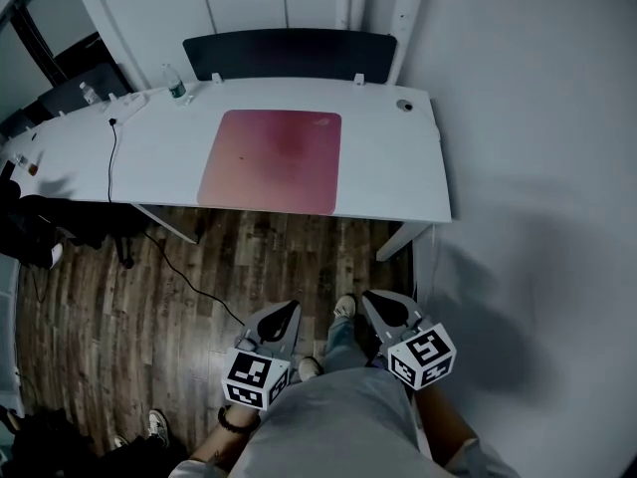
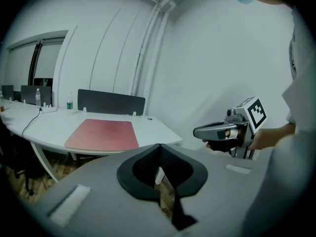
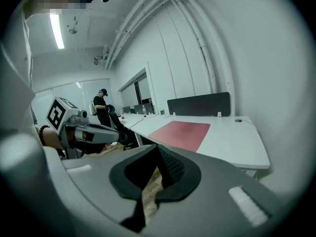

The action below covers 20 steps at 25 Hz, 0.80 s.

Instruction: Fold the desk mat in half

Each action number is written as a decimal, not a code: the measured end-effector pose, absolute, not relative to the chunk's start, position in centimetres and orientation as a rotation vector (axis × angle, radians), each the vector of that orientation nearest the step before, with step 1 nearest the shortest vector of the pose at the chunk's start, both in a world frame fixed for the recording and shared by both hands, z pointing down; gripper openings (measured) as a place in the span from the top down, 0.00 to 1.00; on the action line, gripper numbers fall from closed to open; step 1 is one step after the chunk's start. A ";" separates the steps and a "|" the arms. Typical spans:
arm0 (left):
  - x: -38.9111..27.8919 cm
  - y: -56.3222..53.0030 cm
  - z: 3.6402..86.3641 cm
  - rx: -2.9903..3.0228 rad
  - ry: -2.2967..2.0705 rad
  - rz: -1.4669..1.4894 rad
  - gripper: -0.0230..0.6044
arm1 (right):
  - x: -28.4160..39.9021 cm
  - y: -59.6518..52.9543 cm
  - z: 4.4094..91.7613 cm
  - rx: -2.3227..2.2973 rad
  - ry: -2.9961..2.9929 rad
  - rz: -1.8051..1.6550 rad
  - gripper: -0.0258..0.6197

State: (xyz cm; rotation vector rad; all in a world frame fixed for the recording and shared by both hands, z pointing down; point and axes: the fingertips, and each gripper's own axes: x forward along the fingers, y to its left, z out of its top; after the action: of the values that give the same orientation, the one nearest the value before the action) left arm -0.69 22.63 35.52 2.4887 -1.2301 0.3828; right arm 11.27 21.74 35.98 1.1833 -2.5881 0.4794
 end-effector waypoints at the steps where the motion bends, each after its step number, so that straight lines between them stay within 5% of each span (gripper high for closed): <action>1: -0.5 21.4 35.5 2.488 -1.233 0.381 0.93 | 11.4 20.4 36.0 1.175 -2.586 0.468 0.95; 20: 3.6 5.2 34.8 2.433 -1.278 0.311 0.93 | 15.6 3.3 34.9 1.060 -2.594 0.432 0.95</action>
State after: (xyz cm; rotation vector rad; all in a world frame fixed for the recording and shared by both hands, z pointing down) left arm 3.55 5.25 34.77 2.4329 -1.2776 0.3115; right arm 15.56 3.26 34.92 1.0600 -2.5940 0.4317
